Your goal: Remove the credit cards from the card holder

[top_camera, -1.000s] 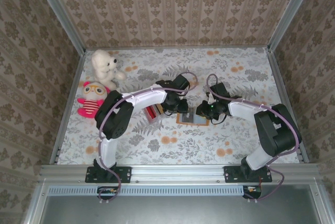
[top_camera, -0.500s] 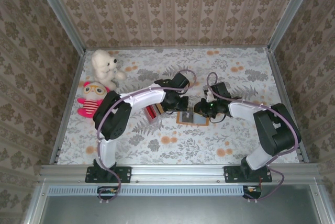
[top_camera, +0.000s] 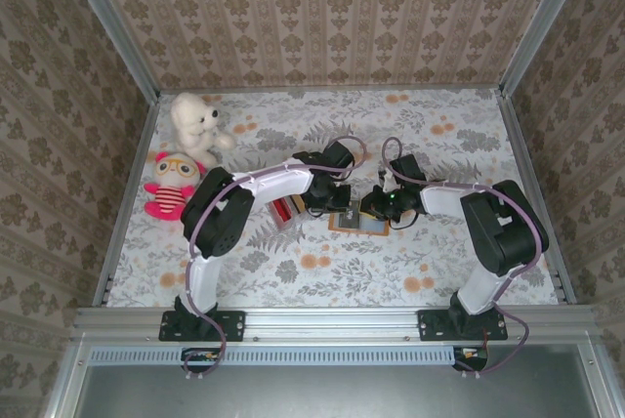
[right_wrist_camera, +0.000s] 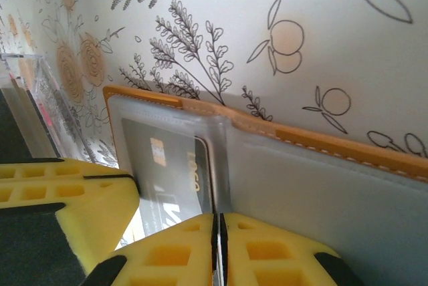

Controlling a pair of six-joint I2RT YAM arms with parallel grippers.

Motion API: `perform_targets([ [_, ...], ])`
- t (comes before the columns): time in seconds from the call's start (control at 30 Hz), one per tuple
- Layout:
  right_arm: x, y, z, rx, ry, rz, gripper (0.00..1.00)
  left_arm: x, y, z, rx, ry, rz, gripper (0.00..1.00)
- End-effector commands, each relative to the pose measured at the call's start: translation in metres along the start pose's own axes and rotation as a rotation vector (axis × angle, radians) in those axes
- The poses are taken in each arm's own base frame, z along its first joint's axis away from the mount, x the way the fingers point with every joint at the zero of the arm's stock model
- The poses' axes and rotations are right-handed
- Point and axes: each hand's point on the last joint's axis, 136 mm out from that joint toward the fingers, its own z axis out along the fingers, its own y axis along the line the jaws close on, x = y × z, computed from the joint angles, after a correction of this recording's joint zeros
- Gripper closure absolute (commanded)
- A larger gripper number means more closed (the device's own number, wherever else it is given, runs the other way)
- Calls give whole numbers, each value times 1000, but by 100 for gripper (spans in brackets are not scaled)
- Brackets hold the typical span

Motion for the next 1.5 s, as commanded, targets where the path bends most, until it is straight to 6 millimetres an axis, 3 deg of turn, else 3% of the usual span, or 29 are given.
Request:
perform_targets([
  [0.0,-3,-4,3,9,1,4,87,18,30,18,-98,72,-54,100],
  [0.33,3,5,11,-95,48,7,88,29,36,26,-105,102,-63,100],
  [0.83,10,19,8,-207,69,-61,86,36,41,36,-111,133,-59,100],
  [0.97,12,20,5,-213,71,-84,88,36,38,38,-95,135,-48,100],
  [1.17,13,24,5,-217,92,-106,87,35,17,41,15,141,7,99],
  [1.47,19,21,12,-169,114,-138,90,38,14,47,19,156,24,97],
])
